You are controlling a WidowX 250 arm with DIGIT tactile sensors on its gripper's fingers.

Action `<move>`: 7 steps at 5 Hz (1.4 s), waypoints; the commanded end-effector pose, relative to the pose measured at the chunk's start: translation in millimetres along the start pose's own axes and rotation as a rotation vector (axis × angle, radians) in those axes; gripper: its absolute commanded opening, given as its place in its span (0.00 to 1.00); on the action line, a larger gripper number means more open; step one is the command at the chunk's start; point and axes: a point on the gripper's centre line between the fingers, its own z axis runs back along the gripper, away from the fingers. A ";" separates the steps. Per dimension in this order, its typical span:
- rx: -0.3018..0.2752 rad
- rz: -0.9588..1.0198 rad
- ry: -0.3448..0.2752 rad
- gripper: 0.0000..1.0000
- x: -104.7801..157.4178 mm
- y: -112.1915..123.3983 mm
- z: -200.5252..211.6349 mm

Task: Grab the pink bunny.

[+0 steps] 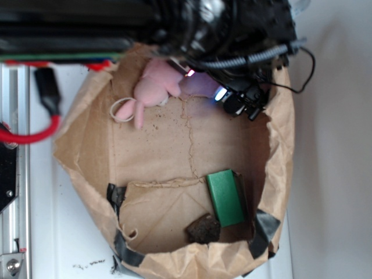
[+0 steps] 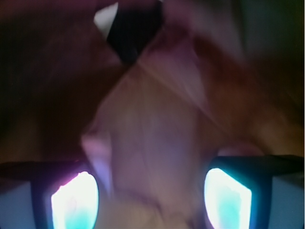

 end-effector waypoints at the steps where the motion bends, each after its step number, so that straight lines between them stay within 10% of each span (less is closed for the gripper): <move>1: -0.115 -0.045 -0.030 1.00 -7.3 21.9 51.1; 7: -0.041 -0.083 -0.052 1.00 -9.3 57.1 59.7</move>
